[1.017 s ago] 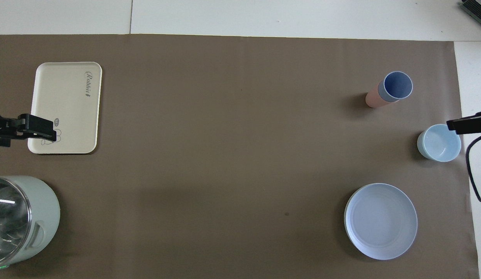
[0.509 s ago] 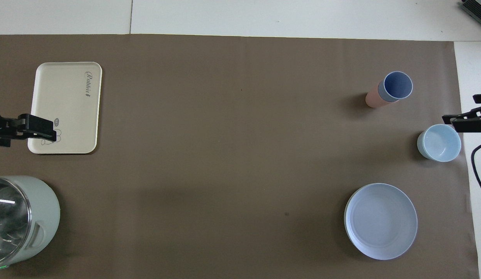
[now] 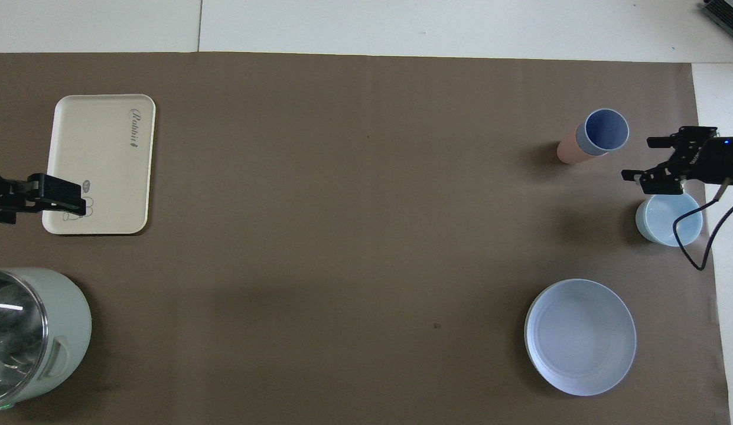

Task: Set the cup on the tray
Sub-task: 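Move the right gripper toward the nested pink and blue cups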

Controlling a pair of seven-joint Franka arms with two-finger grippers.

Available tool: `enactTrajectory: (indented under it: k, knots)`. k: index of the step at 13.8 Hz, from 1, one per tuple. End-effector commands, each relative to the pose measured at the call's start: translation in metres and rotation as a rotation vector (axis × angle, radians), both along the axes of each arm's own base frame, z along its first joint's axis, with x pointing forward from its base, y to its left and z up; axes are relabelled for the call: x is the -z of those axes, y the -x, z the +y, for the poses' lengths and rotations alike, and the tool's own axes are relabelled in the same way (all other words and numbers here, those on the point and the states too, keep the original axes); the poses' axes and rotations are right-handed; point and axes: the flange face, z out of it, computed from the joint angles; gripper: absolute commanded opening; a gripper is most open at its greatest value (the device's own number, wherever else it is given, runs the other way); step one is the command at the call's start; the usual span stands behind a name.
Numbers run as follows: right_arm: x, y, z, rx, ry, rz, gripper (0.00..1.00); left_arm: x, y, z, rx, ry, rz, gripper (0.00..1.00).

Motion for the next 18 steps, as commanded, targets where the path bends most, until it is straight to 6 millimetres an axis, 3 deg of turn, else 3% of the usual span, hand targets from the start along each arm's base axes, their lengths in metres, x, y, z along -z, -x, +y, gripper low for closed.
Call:
enactTrajectory:
  k: [1,5,9,14,18]
  knots:
    - [0.024,-0.008,-0.014,-0.026,-0.068,-0.062,1.00,-0.001,0.008,0.003,0.003,-0.015,-0.013,1.00]
    - [0.057,-0.017,-0.028,-0.078,-0.109,-0.131,1.00,-0.001,0.008,0.003,0.003,-0.015,-0.013,1.00]
    - [0.073,-0.024,-0.005,-0.093,-0.178,-0.133,1.00,-0.002,0.008,0.002,-0.002,-0.015,-0.016,1.00]
    - [0.094,-0.026,-0.004,-0.118,-0.211,-0.193,1.00,-0.001,0.008,0.000,0.004,-0.015,-0.015,1.00]
    - [0.092,-0.030,-0.003,-0.118,-0.225,-0.247,1.00,-0.002,0.007,0.003,0.007,-0.014,-0.024,1.00]
